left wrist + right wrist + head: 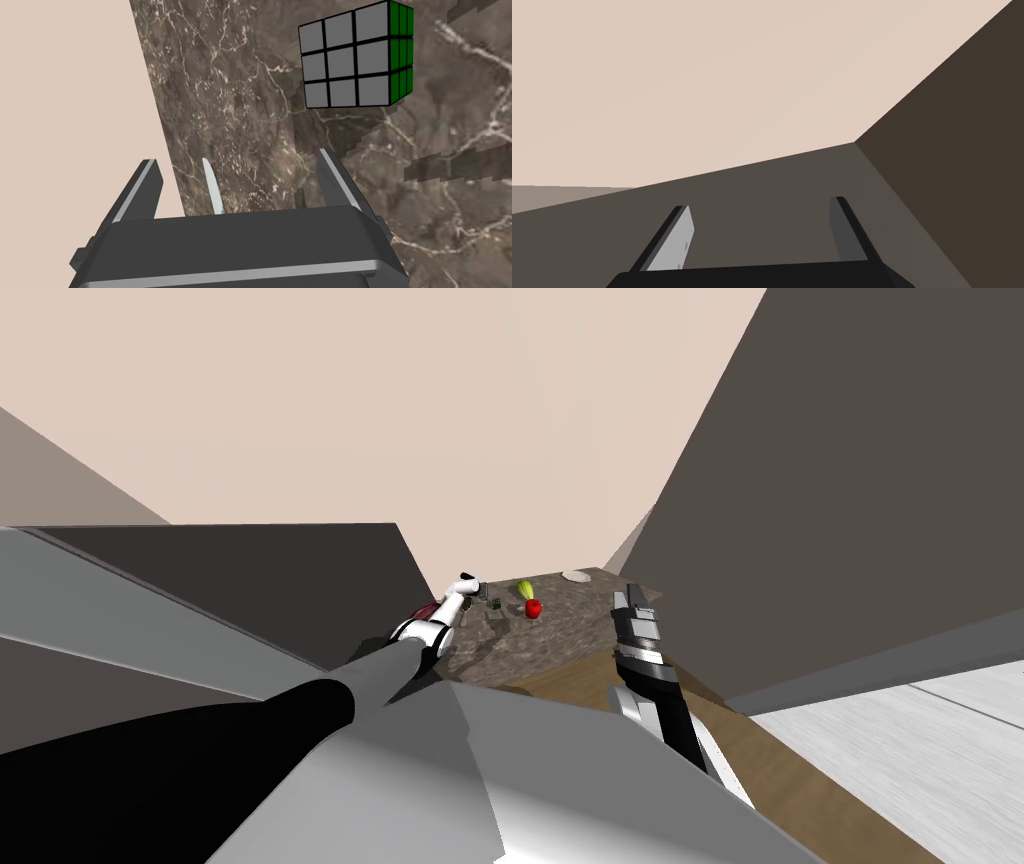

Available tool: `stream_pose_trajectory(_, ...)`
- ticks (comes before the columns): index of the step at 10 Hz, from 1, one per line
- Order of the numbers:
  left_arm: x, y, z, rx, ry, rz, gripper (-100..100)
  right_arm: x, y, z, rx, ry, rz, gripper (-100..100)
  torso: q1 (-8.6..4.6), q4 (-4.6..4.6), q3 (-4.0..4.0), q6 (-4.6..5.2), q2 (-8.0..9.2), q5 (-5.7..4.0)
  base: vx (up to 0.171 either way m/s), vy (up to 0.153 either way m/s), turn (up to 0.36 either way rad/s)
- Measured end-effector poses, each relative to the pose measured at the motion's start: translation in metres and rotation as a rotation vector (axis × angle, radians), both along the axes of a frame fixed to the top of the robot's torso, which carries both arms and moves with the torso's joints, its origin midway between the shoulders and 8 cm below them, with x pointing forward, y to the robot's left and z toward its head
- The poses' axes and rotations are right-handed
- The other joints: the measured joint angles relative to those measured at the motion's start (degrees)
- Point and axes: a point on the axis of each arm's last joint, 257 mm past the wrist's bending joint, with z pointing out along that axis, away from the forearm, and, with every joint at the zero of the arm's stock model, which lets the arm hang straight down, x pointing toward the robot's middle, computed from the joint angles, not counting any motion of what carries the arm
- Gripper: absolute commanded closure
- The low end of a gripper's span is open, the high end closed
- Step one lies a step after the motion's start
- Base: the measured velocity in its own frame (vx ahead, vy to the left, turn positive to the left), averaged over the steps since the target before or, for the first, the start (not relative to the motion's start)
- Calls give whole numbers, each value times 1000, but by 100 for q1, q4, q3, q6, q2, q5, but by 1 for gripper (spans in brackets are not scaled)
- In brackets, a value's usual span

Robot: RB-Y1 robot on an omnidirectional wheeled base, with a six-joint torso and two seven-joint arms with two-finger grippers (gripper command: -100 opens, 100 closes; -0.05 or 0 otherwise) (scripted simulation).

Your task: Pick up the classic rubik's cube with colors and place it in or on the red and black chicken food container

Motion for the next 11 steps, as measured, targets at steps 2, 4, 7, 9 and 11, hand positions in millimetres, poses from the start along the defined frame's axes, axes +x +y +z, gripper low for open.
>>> stream_pose_trajectory(2, -8, 2, -12, -3, 51, 1, -100, 0, 0, 0, 0, 0, 0, 0, 1, 0, 1, -3, 2, 1, 5, 5, -28)
stream_pose_trajectory(4, -14, 4, -19, -7, 102, -6, -100, 0, 0, 0, 0, 0, 0, 0, 0, -1, 1, -2, 2, 1, 4, 4, -28)
stream_pose_trajectory(7, -21, 5, -27, -15, 164, -12, -100, 0, 0, 0, 0, 0, 0, 0, 0, -1, 0, -2, 1, 0, 11, 7, -65)
stream_pose_trajectory(9, -30, 7, -33, -22, 221, -19, -100, 0, 0, 0, 0, 0, 0, 0, 1, -1, 0, -3, 0, 1, 15, 7, -54)
stream_pose_trajectory(11, -40, 5, -40, -33, 275, -26, -100, 0, 0, 0, 0, 0, 0, 0, -1, -1, -1, -3, -1, 1, 16, 6, -50)
